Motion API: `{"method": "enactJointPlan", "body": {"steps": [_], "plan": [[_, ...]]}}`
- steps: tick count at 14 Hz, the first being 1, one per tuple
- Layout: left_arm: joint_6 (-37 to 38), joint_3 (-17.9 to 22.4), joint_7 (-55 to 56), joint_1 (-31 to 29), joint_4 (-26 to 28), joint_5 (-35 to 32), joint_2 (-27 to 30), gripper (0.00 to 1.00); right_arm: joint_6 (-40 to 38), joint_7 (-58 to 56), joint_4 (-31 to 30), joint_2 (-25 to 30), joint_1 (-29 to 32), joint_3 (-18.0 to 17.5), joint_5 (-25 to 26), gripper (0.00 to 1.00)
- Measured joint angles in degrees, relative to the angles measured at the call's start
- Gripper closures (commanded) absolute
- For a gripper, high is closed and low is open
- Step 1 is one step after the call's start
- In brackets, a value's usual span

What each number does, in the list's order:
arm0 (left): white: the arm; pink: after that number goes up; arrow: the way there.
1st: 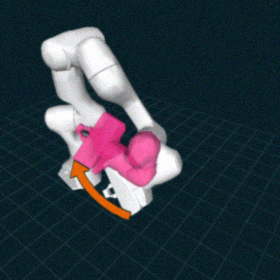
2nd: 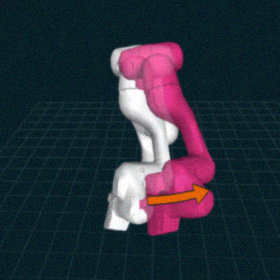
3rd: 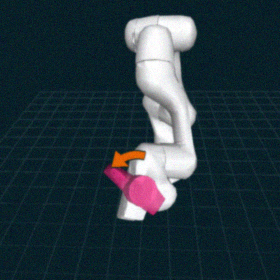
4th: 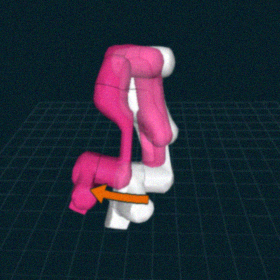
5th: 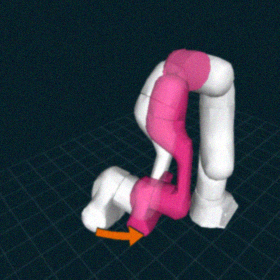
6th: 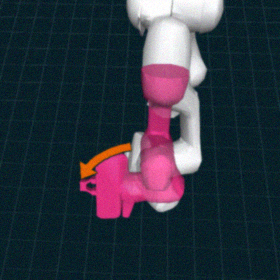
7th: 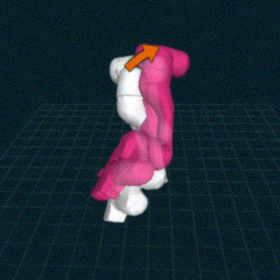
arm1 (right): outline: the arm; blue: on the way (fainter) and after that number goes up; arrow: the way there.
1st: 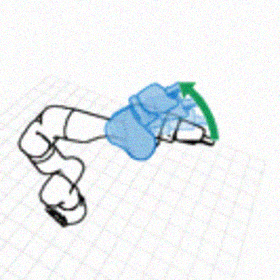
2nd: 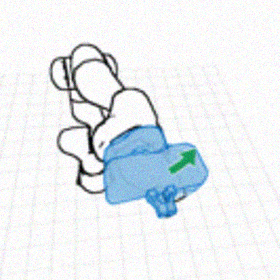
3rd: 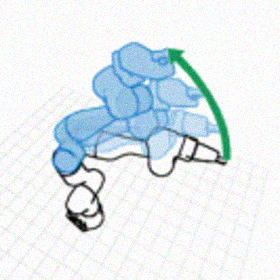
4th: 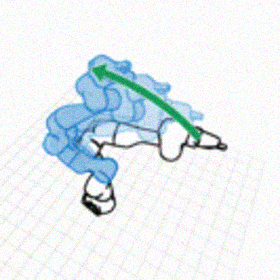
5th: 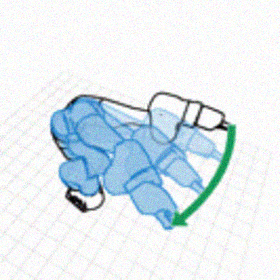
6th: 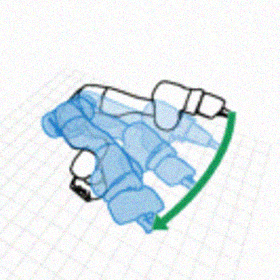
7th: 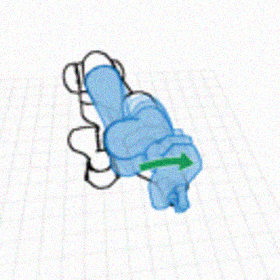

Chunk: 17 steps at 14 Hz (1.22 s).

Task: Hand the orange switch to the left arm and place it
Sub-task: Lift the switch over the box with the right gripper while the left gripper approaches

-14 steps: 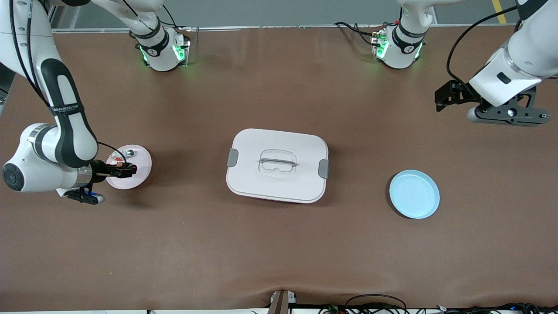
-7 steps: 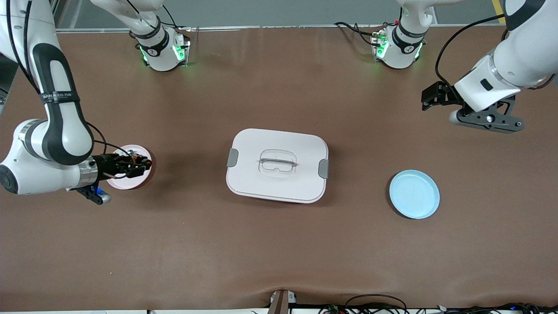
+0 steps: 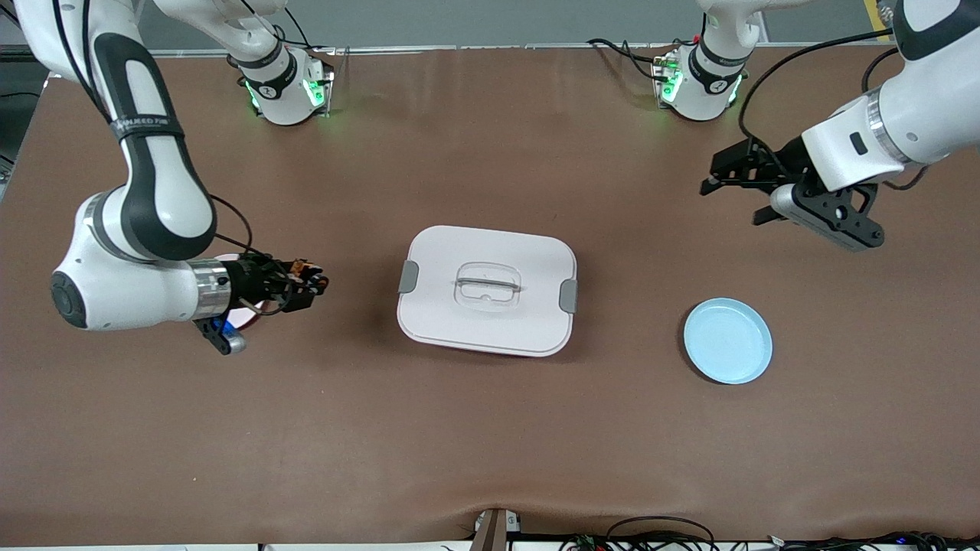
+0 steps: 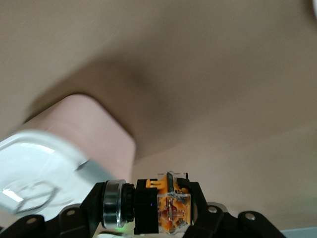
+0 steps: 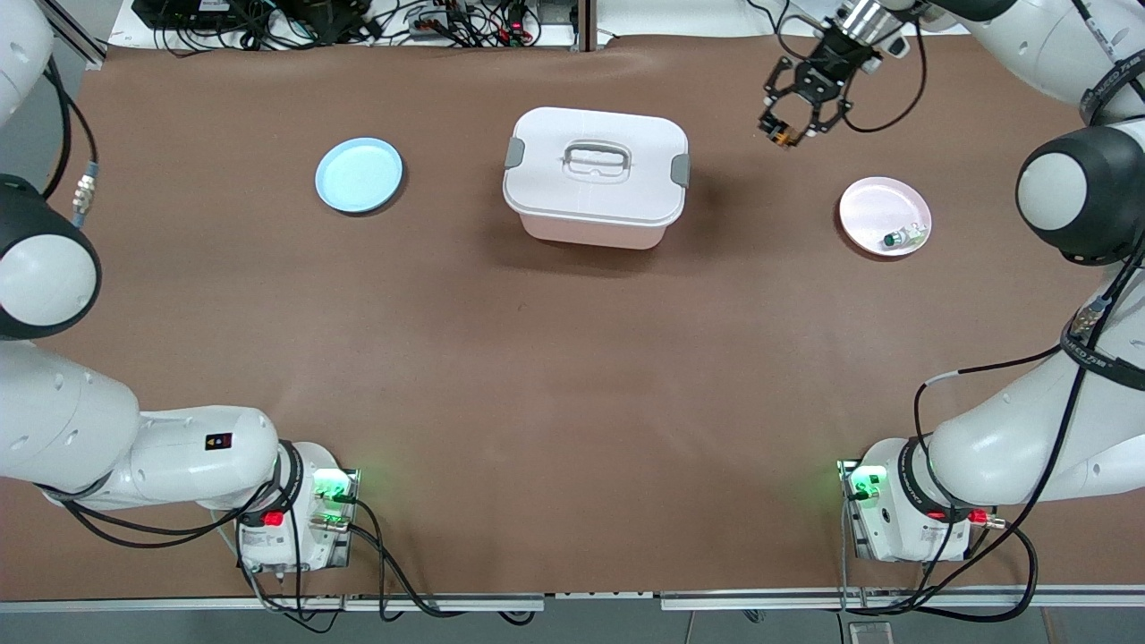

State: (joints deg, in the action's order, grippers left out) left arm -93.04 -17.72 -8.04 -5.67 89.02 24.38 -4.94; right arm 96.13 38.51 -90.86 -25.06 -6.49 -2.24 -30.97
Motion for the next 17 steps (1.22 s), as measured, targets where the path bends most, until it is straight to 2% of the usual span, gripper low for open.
{"method": "enactJointPlan", "body": {"steps": [3, 6, 12, 13, 14, 15, 17], "plan": [[-5.3, -0.2, 0.3, 1.7, 0.0, 8.1, -2.3, 0.01, 0.1, 7.0, 2.8, 0.1, -3.6, 0.0, -2.9, 1.0], [-8.9, -0.3, 5.5, 5.2, 0.0, 13.4, -4.0, 0.1, 0.2, 16.8, 6.1, 0.1, -7.3, -0.1, -4.3, 1.0], [-16.9, -0.5, 22.8, 12.2, 0.1, 14.6, -6.2, 0.13, 5.4, 37.5, 10.6, 0.1, -13.8, -0.1, -5.5, 1.0], [-18.1, -0.5, 25.1, 13.1, 0.1, 14.6, -6.6, 0.15, 6.9, 39.6, 10.9, 0.1, -14.7, -0.1, -5.8, 1.0], [-19.2, -0.5, 26.7, 13.8, 0.1, 14.6, -6.9, 0.23, 8.4, 41.2, 11.0, 0.1, -15.6, -0.1, -6.1, 1.0], [-20.4, -0.5, 27.9, 14.5, 0.1, 14.6, -7.4, 0.25, 9.9, 42.7, 11.2, 0.1, -16.4, -0.1, -6.1, 1.0], [-23.2, -0.5, 28.6, 15.7, 0.2, 15.6, -8.7, 0.25, 12.8, 45.5, 11.7, 0.1, -17.9, -0.1, -6.2, 1.0]]}}
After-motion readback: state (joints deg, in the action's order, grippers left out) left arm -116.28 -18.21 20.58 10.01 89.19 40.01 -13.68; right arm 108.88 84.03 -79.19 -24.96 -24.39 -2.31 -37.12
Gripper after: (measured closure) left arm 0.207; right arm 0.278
